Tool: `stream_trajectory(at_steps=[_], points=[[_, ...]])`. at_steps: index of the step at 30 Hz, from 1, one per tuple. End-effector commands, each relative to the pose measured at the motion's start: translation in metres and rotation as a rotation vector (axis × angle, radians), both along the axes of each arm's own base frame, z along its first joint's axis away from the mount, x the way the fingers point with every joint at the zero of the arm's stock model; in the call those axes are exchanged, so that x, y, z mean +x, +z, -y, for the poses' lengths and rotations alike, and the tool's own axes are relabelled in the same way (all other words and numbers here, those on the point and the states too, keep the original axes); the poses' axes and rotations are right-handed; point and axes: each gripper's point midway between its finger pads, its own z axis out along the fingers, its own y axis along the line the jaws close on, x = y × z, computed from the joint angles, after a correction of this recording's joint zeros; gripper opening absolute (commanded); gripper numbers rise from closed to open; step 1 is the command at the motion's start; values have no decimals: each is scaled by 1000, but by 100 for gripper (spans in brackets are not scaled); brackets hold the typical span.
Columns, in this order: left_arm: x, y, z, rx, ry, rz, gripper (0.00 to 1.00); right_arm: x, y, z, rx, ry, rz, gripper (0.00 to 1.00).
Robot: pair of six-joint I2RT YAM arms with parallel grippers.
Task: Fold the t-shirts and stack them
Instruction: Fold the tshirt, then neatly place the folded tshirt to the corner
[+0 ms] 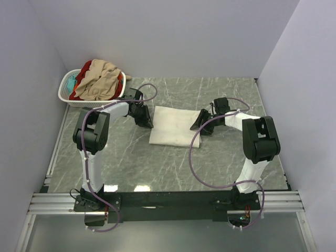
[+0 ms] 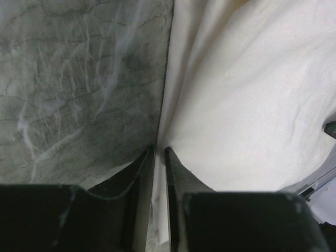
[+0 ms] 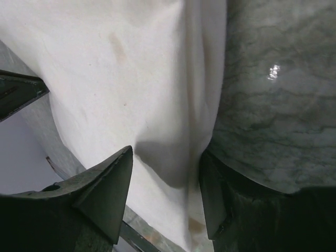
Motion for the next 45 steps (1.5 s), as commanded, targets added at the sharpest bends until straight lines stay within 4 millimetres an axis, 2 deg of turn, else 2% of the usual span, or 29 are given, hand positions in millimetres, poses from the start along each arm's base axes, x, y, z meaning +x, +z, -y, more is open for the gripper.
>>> stream_trajectory(at_steps=[1,4,7,8,10,11,13,14,15,20,21,23,25,26,27,32,34,35,37,41,43,44,45], points=[[6,1,6,-16,-20,23,21,-5,-17,-8,-41,28,-34,60],[6,2,8,-28,-21,25,21,-6,-18,-14,-48,48,-35,58],[6,3,9,-32,-26,26,22,-6,-20,-13,-69,41,-38,51],[6,4,9,-34,-28,28,23,-5,-20,-12,-74,32,-39,44],[6,7,9,-35,-31,32,34,-4,-19,-8,-98,21,-35,36],[6,9,9,-36,-31,35,38,-3,-17,-7,-107,19,-29,27],[8,14,9,-41,-27,45,51,3,-12,-3,-137,5,-16,15],[9,19,9,-39,-23,52,55,5,-8,-1,-149,2,-7,3],[11,23,9,-40,-21,61,63,8,-4,2,-163,-4,-4,0],[15,41,10,-44,-11,88,72,28,8,20,-272,-52,21,0],[15,44,10,-46,-8,89,73,38,13,23,-283,-69,33,0],[16,51,9,-49,-5,99,74,42,11,34,-329,-99,8,0],[14,53,8,-49,-6,97,75,54,17,44,-350,-133,8,0],[13,55,8,-49,-9,102,75,57,13,50,-375,-151,-4,0],[12,55,7,-46,-10,105,75,65,18,55,-381,-169,-2,0],[9,41,1,-25,-21,81,76,90,18,91,-424,-272,-30,0],[10,38,-2,-27,-16,71,76,95,20,105,-455,-298,-43,0],[11,35,-3,-26,-11,67,76,98,16,118,-465,-322,-61,0],[11,33,-6,-23,-4,63,76,108,23,133,-489,-359,-62,0],[13,21,-10,-9,-3,42,76,119,24,180,-515,-473,-103,0],[15,19,-11,-8,-4,39,76,127,31,194,-518,-514,-93,0],[17,19,-12,-7,-8,42,76,130,29,202,-527,-530,-98,0],[17,19,-12,-5,-10,44,76,137,37,213,-523,-556,-82,0]])
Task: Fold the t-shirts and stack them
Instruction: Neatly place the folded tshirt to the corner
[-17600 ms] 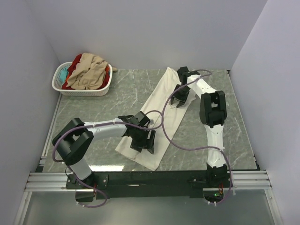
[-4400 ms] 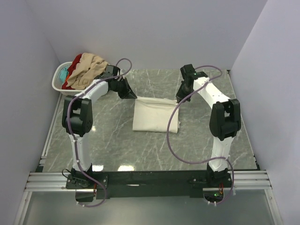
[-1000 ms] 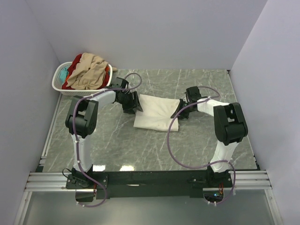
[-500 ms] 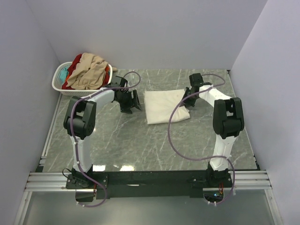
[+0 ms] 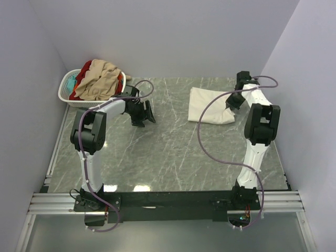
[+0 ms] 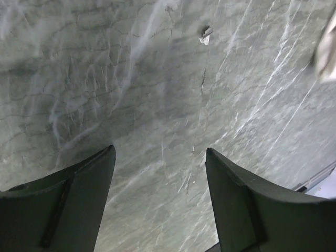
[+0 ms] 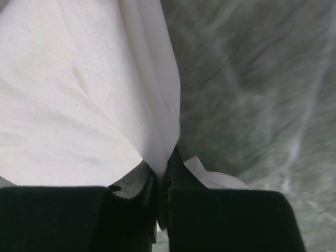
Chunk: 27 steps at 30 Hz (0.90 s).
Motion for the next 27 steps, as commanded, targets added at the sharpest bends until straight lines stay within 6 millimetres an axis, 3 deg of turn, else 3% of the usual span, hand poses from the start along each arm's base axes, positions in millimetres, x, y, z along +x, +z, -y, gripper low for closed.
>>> stream_trajectory(at_steps=[1,6,14,21,22,23,25,27], points=[[10,3,0,12,-27,32,76,16,20,41,-63,-106,32,0],[12,1,-2,22,-30,26,76,34,30,81,-91,-191,65,0],[18,-2,-5,46,-27,4,76,50,33,119,-124,-302,106,0],[17,-4,-8,60,-6,-1,77,57,58,145,-203,-348,187,0],[16,-4,-10,66,0,1,77,57,72,149,-232,-358,216,7],[15,-3,-10,66,1,4,77,56,73,152,-248,-364,231,16],[14,2,-11,64,5,18,77,52,94,157,-284,-369,272,44],[13,5,-10,56,2,27,77,44,99,164,-329,-388,273,55]])
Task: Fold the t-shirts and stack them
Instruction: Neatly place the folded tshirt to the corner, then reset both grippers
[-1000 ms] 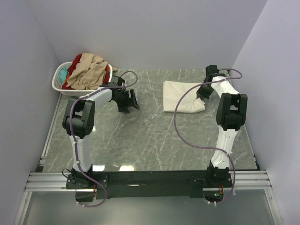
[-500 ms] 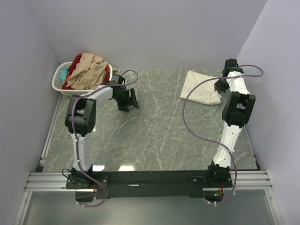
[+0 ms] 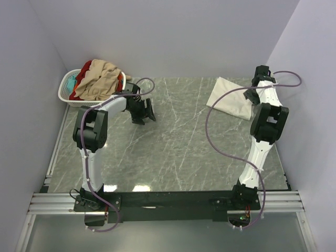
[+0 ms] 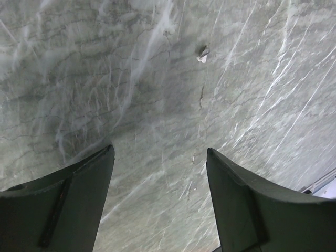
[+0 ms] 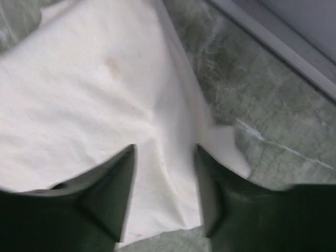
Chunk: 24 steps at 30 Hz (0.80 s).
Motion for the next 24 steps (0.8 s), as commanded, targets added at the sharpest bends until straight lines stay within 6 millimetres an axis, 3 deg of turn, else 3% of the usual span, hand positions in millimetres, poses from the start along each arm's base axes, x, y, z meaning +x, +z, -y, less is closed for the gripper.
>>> stream_trajectory(at_steps=[1,3,4,5,7,8,10,12,13,15,17,18,20,21,24], points=[[-3,11,-9,28,12,39,78,0,90,29,-163,-72,182,64],[-3,23,-9,21,8,70,77,-11,90,32,-195,-90,180,75],[-5,24,-9,19,6,73,78,-18,111,32,-213,-99,220,77],[-6,28,-10,17,5,83,78,-30,98,30,-214,-102,193,80],[-10,40,-10,11,2,116,78,-38,122,28,-238,-110,268,82],[-12,44,-9,9,-2,128,78,-50,110,25,-235,-110,243,82],[-19,57,-9,2,-5,167,78,-59,128,18,-251,-101,299,83],[-26,76,-10,-6,-4,218,78,-75,118,9,-253,-79,277,83],[-34,75,-11,-3,-2,217,77,-82,131,3,-258,-67,307,83],[-41,96,-12,-19,3,277,78,-96,121,-15,-257,-15,284,83],[-54,96,-15,-23,13,285,78,-112,125,-36,-255,41,293,83],[-60,112,-17,-40,19,327,78,-121,139,-44,-264,61,326,83],[-76,109,-22,-37,39,323,78,-137,132,-62,-258,115,321,83],[-82,124,-25,-53,46,368,78,-141,134,-75,-249,152,337,83],[-109,123,-34,-51,54,375,80,-167,149,-106,-233,243,399,82]])
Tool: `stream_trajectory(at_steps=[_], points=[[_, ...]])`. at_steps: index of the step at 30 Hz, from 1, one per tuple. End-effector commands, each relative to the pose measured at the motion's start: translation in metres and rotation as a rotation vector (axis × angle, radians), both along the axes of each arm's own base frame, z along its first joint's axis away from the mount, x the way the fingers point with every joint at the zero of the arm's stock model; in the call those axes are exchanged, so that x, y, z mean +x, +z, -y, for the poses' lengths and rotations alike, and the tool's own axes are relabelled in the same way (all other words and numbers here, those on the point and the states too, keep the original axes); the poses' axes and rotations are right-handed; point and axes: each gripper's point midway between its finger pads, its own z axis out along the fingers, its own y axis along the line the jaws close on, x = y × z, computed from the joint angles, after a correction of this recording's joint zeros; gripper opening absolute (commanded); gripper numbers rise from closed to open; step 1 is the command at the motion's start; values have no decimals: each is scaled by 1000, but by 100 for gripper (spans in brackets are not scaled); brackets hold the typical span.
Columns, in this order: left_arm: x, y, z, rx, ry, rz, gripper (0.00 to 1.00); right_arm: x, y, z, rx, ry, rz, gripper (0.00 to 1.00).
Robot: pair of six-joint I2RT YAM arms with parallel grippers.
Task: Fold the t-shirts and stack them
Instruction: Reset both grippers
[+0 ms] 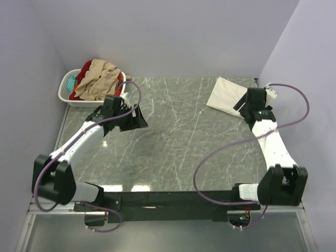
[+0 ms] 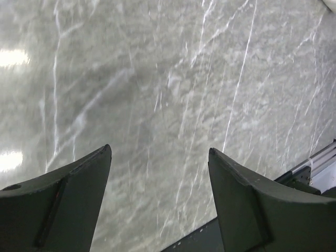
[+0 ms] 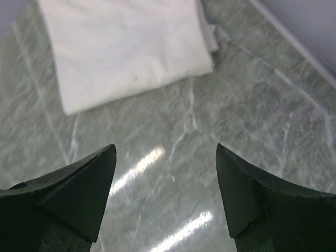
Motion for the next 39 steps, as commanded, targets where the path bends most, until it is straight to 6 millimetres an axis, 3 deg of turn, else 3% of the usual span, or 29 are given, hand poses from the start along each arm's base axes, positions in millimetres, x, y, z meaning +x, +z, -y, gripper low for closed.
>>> stream_trajectory(at_steps=[1,3,5,6,7,9,14,20,25,39], points=[[-16,13,-9,-6,29,60,80,-20,28,-23,-23,92,93,82],[-29,17,-17,4,41,81,81,-35,36,-45,8,175,134,82],[-37,20,-23,13,55,97,83,-49,28,-58,49,223,134,82],[-41,28,-27,13,69,127,83,-58,36,-69,79,269,173,82],[-46,25,-31,19,80,122,84,-66,27,-76,99,299,165,82],[-52,33,-37,20,110,151,85,-80,29,-88,141,350,201,81],[-65,50,-52,16,179,203,91,-102,9,-100,180,416,161,82],[-80,70,-61,-8,211,270,96,-110,-5,-111,225,465,90,81],[-85,82,-72,-1,259,306,96,-113,-3,-116,245,485,100,81],[-61,113,-105,68,515,311,96,-118,-14,-135,320,580,4,81]])
